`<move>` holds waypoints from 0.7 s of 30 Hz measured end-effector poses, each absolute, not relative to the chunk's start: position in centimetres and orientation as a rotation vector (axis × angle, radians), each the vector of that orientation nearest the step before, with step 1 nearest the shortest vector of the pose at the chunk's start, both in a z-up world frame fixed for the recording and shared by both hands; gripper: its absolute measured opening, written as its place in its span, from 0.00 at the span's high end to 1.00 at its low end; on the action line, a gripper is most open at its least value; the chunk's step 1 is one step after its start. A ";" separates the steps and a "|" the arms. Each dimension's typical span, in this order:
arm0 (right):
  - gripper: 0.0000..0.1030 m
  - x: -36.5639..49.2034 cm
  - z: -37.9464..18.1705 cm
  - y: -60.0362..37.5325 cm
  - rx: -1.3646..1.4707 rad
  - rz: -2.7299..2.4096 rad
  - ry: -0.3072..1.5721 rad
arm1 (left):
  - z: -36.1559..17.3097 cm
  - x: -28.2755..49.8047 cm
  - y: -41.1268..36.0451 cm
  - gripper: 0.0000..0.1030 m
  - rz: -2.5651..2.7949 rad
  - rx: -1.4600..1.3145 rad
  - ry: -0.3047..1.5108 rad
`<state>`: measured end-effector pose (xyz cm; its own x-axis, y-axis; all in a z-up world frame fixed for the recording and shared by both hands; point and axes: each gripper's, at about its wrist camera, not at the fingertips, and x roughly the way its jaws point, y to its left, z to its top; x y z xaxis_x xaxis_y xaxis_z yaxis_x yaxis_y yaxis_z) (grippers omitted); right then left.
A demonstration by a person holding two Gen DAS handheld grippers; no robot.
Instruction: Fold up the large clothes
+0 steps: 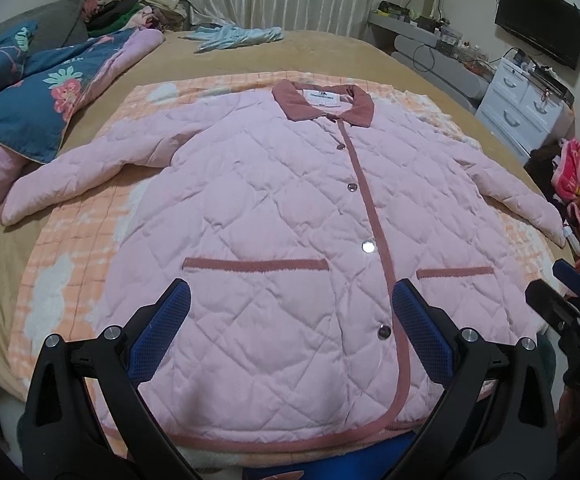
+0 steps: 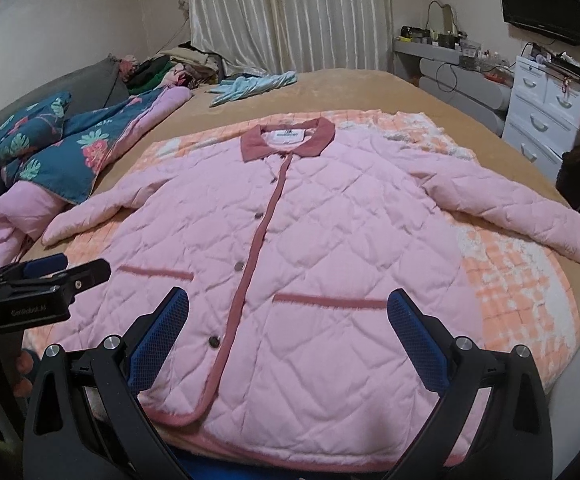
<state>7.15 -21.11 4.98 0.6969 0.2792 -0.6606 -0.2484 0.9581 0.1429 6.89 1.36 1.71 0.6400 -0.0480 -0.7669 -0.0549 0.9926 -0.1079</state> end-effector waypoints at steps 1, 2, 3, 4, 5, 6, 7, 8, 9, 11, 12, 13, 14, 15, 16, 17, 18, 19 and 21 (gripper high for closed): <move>0.04 7.6 5.1 -21.2 0.043 0.292 0.742 | 1.8 7.3 1.5 0.08 0.000 -0.132 0.878; 0.04 8.0 5.2 -21.2 0.043 0.286 0.742 | 1.8 7.6 1.5 0.08 0.001 -0.136 0.880; 0.04 8.3 5.3 -21.3 0.045 0.284 0.741 | 1.9 8.0 1.7 0.08 0.006 -0.141 0.883; 0.04 8.8 5.5 -21.4 0.047 0.285 0.739 | 1.9 8.3 1.8 0.08 0.008 -0.145 0.882; 0.04 9.1 5.5 -21.4 0.047 0.281 0.739 | 2.0 8.7 1.8 0.08 0.011 -0.146 0.883; 0.04 9.5 5.7 -21.5 0.053 0.280 0.739 | 2.1 9.0 1.9 0.08 0.011 -0.147 0.887; 0.04 9.9 5.7 -21.6 0.058 0.283 0.741 | 2.1 9.4 2.0 0.08 0.010 -0.148 0.887; 0.04 10.3 5.8 -21.7 0.061 0.277 0.743 | 2.2 9.6 2.0 0.08 0.011 -0.148 0.887; 0.04 10.7 5.9 -21.8 0.059 0.271 0.743 | 2.3 9.9 2.0 0.08 0.011 -0.146 0.885; 0.04 11.3 6.1 -21.8 0.062 0.270 0.745 | 2.4 10.6 2.0 0.08 0.006 -0.148 0.879; 0.04 11.7 6.1 -21.9 0.066 0.269 0.746 | 2.5 11.0 2.1 0.08 -0.001 -0.156 0.878; 0.04 12.0 6.2 -21.9 0.067 0.268 0.748 | 2.7 11.4 2.3 0.08 -0.003 -0.168 0.871; 0.04 12.4 6.3 -22.0 0.069 0.265 0.752 | 2.7 11.8 2.4 0.08 0.001 -0.179 0.872; 0.04 12.7 6.4 -22.1 0.069 0.264 0.753 | 2.8 12.2 2.6 0.08 0.000 -0.193 0.877; 0.04 13.0 6.4 -22.1 0.068 0.260 0.754 | 2.8 12.6 2.7 0.08 -0.002 -0.203 0.879; 0.04 13.4 6.6 -22.2 0.068 0.255 0.753 | 2.9 13.2 2.9 0.08 0.007 -0.211 0.880; 0.04 13.8 6.7 -22.3 0.073 0.252 0.752 | 3.0 13.6 3.0 0.08 0.012 -0.215 0.882; 0.04 14.1 6.8 -22.4 0.076 0.247 0.751 | 3.2 14.1 3.0 0.08 0.010 -0.218 0.881; 0.04 14.9 7.1 -22.8 0.079 0.232 0.743 | 3.5 14.8 3.0 0.08 0.013 -0.219 0.873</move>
<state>14.90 -22.76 7.06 0.7120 0.2370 -0.6610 -0.1815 0.9714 0.1528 14.80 2.97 3.48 0.6440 -0.0781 -0.7610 -0.1004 0.9775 -0.1853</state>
